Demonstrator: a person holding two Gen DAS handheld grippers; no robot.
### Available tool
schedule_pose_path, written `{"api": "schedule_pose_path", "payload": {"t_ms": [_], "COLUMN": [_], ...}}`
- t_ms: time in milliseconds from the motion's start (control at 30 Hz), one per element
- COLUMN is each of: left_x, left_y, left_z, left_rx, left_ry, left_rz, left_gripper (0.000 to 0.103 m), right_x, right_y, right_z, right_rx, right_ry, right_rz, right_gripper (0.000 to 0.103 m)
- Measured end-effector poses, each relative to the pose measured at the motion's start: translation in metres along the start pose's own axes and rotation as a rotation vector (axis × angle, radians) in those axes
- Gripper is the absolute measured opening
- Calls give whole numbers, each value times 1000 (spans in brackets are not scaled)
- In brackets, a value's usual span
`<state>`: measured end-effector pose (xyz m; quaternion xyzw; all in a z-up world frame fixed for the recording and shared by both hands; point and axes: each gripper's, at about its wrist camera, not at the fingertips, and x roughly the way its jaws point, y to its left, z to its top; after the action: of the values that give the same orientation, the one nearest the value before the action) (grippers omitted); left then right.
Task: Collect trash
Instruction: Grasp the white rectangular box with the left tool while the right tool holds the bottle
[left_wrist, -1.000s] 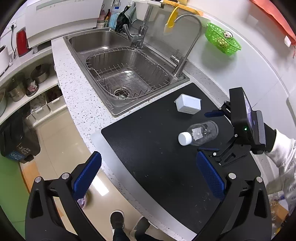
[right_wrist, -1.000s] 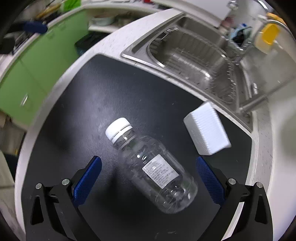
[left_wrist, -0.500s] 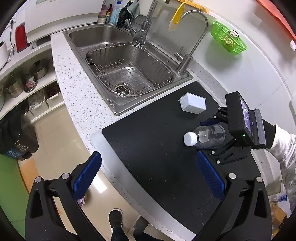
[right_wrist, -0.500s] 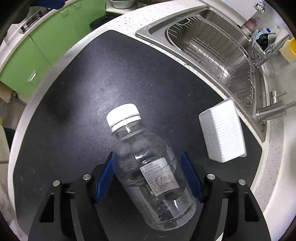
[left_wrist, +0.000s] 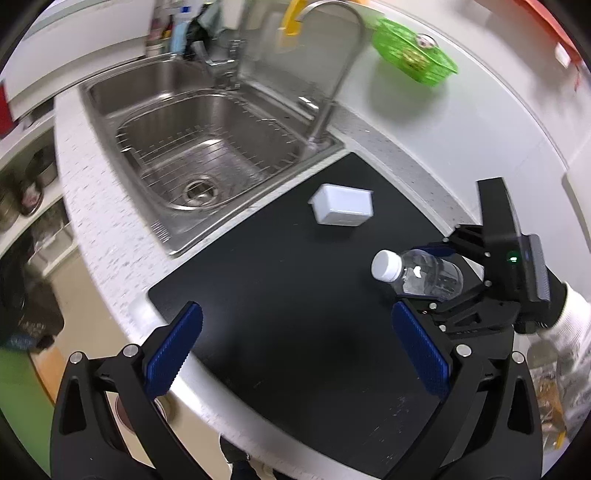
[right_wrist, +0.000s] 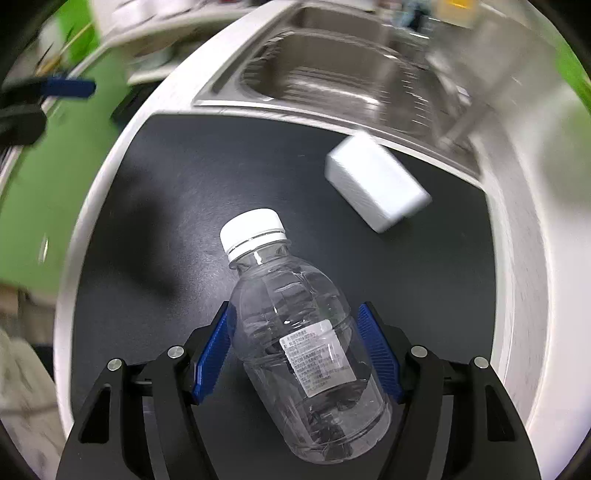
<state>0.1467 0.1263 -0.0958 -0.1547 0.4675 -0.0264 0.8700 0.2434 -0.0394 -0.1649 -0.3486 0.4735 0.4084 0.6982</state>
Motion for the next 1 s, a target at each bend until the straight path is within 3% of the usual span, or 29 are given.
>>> {"api": "schedule_pose_path", "payload": {"t_ms": [167, 333, 667, 833, 1000], "left_x": [17, 41, 115, 149, 173], "left_y": [-22, -41, -69, -83, -83], "left_z": [15, 31, 73, 94, 107], "left_rx": [67, 134, 282, 473, 552], "left_ry": [8, 16, 59, 98, 143], "left_rz": [-30, -55, -47, -28, -1], "left_gripper": [100, 100, 100, 100, 100], "right_x": [-30, -49, -68, -67, -65], "right_y": [-12, -25, -35, -39, -44], "right_z": [-29, -50, -87, -99, -102], "right_rx": [205, 327, 463, 500, 519], "right_ry": [-50, -68, -114, -112, -102], "right_rz": [-27, -45, -25, -23, -26], "right_gripper": [66, 66, 66, 66, 66]}}
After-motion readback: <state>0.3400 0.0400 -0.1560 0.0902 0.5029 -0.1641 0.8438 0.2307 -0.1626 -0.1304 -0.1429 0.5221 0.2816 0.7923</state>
